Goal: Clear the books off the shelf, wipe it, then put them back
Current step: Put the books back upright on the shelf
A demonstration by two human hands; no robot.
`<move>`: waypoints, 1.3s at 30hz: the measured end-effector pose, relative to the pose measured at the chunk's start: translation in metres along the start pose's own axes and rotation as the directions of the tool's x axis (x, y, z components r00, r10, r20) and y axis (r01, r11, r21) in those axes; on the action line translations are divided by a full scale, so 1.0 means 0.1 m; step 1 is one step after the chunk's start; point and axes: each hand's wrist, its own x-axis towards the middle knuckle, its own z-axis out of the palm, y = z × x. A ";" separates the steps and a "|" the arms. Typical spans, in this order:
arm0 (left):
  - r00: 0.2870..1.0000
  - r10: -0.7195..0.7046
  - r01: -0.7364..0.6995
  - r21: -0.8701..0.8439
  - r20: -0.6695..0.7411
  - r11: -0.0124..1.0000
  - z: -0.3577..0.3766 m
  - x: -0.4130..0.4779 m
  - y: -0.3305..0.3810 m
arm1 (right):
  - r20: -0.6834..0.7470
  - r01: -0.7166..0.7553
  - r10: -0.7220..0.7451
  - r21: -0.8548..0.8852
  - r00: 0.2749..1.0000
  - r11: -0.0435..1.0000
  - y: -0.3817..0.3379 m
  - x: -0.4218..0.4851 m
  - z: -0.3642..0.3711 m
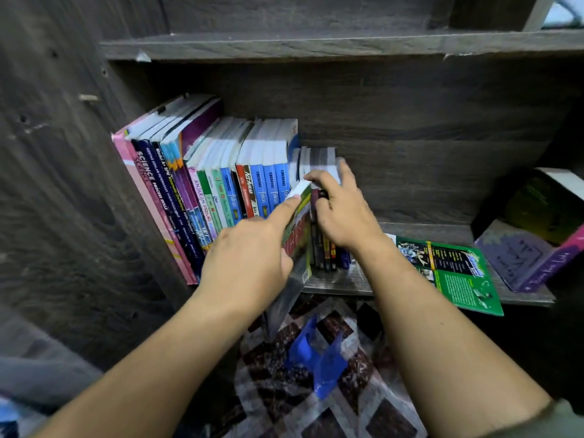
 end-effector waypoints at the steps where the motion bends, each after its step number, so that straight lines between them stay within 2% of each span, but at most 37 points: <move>1: 1.000 -0.014 0.014 -0.007 0.005 1.000 -0.02 -0.01 0.01 | -0.026 -0.006 0.006 0.008 1.000 1.000 0.02 0.00 0.00; 8: 0.996 -0.066 0.071 -0.078 0.065 0.994 -0.04 -0.06 0.13 | -0.298 -0.105 0.075 -0.087 0.952 0.991 0.10 -0.01 0.08; 13: 0.993 -0.087 0.089 -0.023 0.077 0.996 0.02 0.01 0.27 | -0.376 -0.110 0.124 0.058 0.918 0.992 0.33 0.01 0.05; 18: 0.994 -0.107 0.107 0.016 -0.006 0.994 0.02 0.10 0.42 | -0.348 -0.080 0.130 0.157 0.929 0.984 0.51 0.02 -0.15; 24: 0.988 -0.152 0.154 0.095 -0.036 0.983 0.34 0.35 0.46 | -0.348 -0.057 0.113 0.166 0.931 0.984 0.56 -0.01 -0.19; 28: 0.996 -0.080 0.082 0.058 -0.031 0.995 0.57 0.47 0.43 | -0.318 -0.018 0.073 0.171 0.945 0.985 0.57 -0.02 -0.19; 30: 0.999 -0.007 0.006 0.027 0.044 1.000 0.53 0.53 0.40 | -0.284 -0.015 0.062 0.166 0.957 0.986 0.56 -0.03 -0.21; 32: 0.989 0.070 -0.086 0.124 0.128 0.989 0.43 0.53 0.36 | -0.239 -0.026 0.067 0.168 0.969 0.985 0.55 -0.03 -0.23; 33: 0.988 0.106 -0.129 0.216 0.116 0.968 0.40 0.51 0.34 | -0.216 -0.030 0.066 0.167 0.974 0.986 0.53 -0.03 -0.24; 36: 0.977 0.214 -0.191 0.408 -0.011 0.893 0.40 0.46 0.28 | -0.127 -0.038 0.059 0.165 0.990 0.986 0.48 -0.05 -0.28; 39: 0.970 0.217 -0.150 0.442 -0.106 0.884 0.51 0.48 0.22 | -0.038 -0.018 0.028 0.241 0.999 0.970 0.43 -0.10 -0.27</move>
